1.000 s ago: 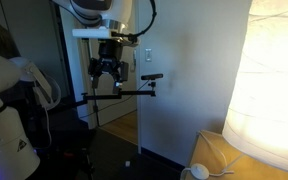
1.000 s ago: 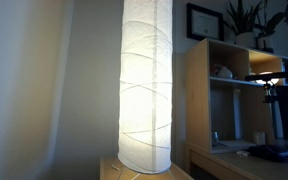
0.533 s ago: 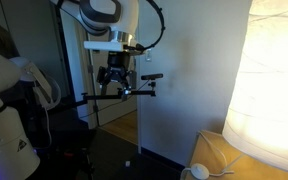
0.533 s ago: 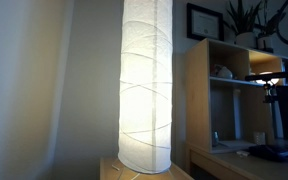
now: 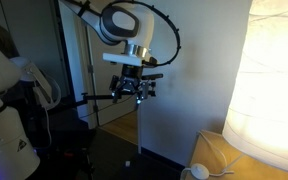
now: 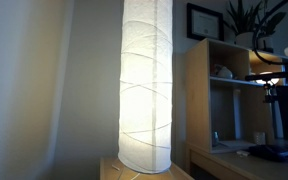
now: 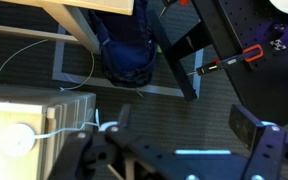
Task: Turn off the lamp
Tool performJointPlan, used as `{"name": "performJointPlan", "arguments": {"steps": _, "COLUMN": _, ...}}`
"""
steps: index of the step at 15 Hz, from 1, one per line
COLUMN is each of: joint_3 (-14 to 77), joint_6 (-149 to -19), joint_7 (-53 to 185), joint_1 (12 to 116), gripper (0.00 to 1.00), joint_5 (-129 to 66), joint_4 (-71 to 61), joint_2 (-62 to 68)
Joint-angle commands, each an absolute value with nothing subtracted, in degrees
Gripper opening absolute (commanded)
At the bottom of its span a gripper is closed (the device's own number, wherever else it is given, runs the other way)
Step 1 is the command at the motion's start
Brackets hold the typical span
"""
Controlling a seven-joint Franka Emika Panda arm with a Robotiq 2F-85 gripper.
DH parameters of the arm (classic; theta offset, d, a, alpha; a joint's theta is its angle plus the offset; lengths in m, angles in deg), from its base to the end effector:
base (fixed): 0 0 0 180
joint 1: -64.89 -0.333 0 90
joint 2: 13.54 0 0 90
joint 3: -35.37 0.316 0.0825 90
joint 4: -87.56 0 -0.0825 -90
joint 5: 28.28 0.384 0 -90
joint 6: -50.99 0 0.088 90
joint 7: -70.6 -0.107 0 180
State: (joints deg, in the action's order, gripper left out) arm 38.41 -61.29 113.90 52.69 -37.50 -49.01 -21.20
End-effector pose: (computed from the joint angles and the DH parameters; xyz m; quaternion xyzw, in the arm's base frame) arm 0.4316 0.1066 0.3531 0.8405 0.5171 -0.1577 0.0355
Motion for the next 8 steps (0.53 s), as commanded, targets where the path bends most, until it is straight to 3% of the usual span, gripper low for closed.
{"name": "performJointPlan", "arguments": {"steps": 1, "joint_3": 39.8, "joint_6": -61.4, "joint_7": 113.9, "joint_1": 54.1, "gripper": 1.00, "joint_5": -37.2, "joint_4": -43.6, "joint_2": -15.1}}
{"name": "performJointPlan", "arguments": {"steps": 8, "joint_3": 40.4, "joint_6": -72.8, "joint_7": 117.7, "joint_1": 55.4, "gripper": 1.00, "joint_5": -32.7, "joint_4": -42.0, "joint_2": -12.3}}
